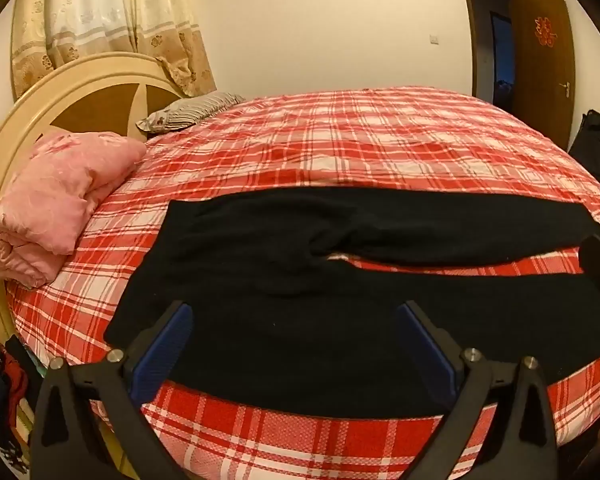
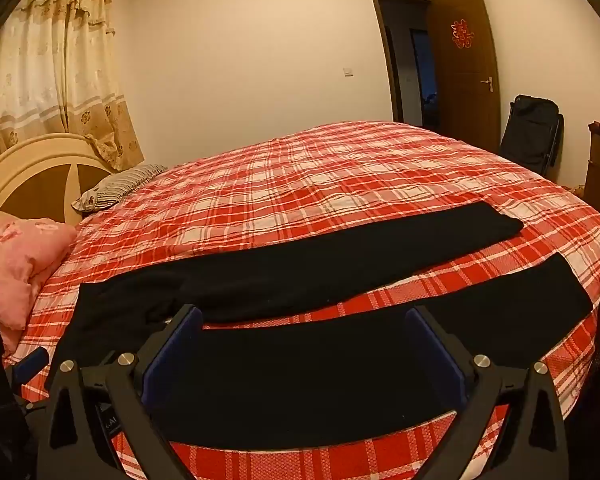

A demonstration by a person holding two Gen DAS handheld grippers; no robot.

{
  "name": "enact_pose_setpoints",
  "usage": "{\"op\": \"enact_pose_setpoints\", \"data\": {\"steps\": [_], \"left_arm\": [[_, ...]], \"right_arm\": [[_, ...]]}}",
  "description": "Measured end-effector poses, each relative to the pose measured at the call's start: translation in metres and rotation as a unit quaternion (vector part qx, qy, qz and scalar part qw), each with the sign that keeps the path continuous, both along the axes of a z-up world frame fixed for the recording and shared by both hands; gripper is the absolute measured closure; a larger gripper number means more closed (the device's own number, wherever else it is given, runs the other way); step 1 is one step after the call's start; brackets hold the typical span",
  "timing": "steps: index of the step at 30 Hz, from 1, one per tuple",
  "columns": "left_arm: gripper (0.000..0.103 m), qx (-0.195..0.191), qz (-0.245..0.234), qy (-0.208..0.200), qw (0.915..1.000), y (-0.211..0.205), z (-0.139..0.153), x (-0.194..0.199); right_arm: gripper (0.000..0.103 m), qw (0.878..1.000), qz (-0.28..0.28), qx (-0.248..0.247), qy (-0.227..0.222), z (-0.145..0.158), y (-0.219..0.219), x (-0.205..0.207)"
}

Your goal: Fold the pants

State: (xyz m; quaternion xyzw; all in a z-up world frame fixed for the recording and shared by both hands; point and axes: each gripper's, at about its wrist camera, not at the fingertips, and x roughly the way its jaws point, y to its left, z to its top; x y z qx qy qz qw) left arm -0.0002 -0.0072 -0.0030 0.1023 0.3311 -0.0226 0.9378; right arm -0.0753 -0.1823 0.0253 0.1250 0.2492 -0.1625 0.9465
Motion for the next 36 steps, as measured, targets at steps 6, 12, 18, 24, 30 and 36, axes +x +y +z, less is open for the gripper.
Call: {"op": "enact_pose_setpoints", "data": {"steps": [6, 12, 18, 24, 30, 36], "left_arm": [[0.000, -0.023, -0.004, 0.007, 0.9997, 0.002, -0.003, 0.002], [0.000, -0.019, 0.007, 0.004, 0.9998, 0.007, -0.003, 0.003], [0.000, -0.013, 0.003, -0.004, 0.9999, 0.006, -0.002, 0.000], [0.000, 0.000, -0.004, -0.021, 0.9998, 0.002, 0.001, -0.005], [0.000, -0.001, -0.004, -0.022, 0.9998, 0.003, 0.002, -0.006], [0.000, 0.000, -0.005, -0.021, 0.9998, 0.002, 0.002, -0.005]], "right_arm": [[0.001, 1.000, -0.003, -0.002, 0.008, -0.004, -0.001, 0.003], [0.001, 1.000, -0.001, -0.006, 0.017, -0.005, 0.002, 0.003], [0.001, 1.000, -0.001, -0.009, 0.025, -0.007, 0.002, 0.006], [0.001, 0.999, 0.001, -0.007, 0.039, -0.012, 0.003, 0.010], [0.001, 0.999, -0.001, -0.004, 0.043, -0.013, 0.002, 0.010], [0.001, 0.999, 0.001, -0.005, 0.044, -0.013, 0.002, 0.011]]}}
